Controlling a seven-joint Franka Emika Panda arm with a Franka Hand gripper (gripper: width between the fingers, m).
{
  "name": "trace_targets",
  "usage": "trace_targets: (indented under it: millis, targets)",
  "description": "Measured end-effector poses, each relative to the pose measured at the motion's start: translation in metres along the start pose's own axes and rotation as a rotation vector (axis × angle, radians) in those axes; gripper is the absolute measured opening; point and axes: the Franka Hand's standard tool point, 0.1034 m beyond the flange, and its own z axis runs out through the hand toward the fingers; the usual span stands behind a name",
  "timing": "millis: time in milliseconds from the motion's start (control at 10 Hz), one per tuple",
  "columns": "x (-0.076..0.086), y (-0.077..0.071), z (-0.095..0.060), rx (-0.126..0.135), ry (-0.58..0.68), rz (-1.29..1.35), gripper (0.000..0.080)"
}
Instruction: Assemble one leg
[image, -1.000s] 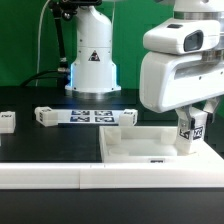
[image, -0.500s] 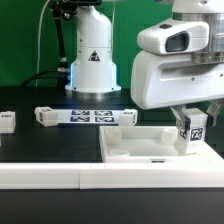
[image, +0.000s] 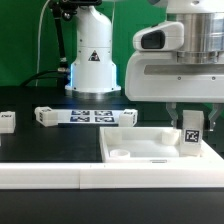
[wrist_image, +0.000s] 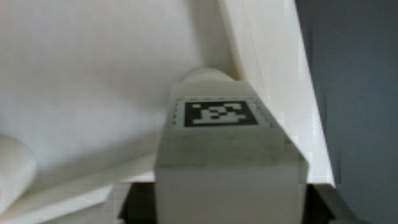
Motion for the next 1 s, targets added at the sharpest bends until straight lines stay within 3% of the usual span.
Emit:
trace_targets:
  millis: [500, 1000]
  targets:
    - [-0.0026, 0.0002, 0.0008, 0.011, -0.013, 0.599, 0.0294]
    - [-0.0026, 0.0, 0.001, 0.03, -0.035, 0.775, 0.0294]
